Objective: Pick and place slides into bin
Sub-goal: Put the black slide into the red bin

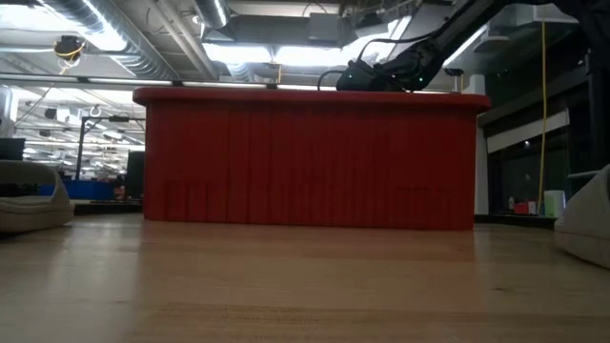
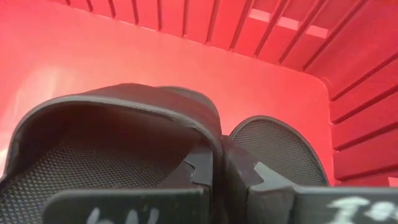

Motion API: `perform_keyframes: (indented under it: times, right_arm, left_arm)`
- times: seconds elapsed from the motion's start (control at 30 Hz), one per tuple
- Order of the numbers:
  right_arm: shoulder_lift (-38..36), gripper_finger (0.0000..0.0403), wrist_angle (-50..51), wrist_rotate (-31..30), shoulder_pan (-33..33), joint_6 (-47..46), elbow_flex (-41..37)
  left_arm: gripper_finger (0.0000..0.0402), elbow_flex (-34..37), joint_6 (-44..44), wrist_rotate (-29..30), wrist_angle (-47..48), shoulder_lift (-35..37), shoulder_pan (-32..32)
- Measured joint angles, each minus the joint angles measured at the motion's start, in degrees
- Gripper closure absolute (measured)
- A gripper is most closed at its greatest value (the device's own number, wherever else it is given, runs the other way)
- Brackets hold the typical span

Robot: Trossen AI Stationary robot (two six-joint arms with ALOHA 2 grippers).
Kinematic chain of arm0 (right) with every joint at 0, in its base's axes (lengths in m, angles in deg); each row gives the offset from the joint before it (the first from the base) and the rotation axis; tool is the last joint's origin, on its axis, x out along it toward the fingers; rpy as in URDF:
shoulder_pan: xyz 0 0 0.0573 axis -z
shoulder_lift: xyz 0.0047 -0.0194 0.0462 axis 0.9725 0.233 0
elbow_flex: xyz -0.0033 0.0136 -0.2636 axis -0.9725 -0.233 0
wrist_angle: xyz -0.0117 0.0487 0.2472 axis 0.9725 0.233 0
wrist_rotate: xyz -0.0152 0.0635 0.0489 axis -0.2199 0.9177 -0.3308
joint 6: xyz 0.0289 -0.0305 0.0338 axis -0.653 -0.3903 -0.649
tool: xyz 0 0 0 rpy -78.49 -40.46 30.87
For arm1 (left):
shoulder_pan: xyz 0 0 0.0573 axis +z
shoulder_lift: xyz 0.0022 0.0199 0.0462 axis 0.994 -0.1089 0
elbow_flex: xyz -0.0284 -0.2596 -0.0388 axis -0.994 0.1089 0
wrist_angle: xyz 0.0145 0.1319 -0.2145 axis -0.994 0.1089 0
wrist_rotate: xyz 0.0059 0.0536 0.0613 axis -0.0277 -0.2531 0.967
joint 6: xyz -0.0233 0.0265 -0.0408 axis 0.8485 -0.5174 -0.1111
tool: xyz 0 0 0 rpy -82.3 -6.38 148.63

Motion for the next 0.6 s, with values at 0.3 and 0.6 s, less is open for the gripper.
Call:
perform_keyframes:
  times: [0.3,0.6]
  right_arm:
    - [0.1,0.0387,-2.5,-1.1,0.0,0.3,0.0]
    - [0.1,0.0387,-2.4,-1.7,0.7,0.5,0.0]
  left_arm:
    - [0.0313,0.0,0.0,0.0,0.0,0.0,0.0]
    - [0.0313,0.0,0.0,0.0,0.0,0.0,0.0]
